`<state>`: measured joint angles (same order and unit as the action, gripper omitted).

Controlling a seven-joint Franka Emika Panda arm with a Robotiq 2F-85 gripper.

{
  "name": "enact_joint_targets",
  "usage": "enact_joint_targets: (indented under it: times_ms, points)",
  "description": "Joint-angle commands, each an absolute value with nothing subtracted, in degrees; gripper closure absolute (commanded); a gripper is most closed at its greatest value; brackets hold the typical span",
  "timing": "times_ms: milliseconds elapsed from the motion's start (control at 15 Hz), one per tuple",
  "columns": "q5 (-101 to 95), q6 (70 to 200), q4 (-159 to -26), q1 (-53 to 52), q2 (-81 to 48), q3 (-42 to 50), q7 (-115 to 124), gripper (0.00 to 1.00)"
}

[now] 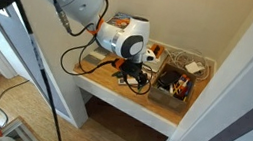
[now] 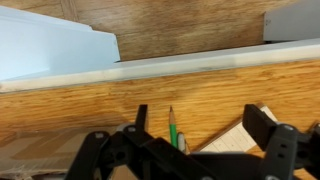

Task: Pick up the green pencil and put it in the cardboard box, pick up the white pencil and put it in the cardboard box

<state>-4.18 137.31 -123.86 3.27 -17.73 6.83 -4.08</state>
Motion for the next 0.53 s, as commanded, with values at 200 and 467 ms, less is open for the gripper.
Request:
enact_joint_targets:
  times_ms: [200,467]
  points:
    - [-5.11,142.18,-120.36,4.21,-24.23,6.18,-4.11,0.56]
    - [-5.09,144.35,-119.01,4.45,-26.6,6.4,-4.05,0.56]
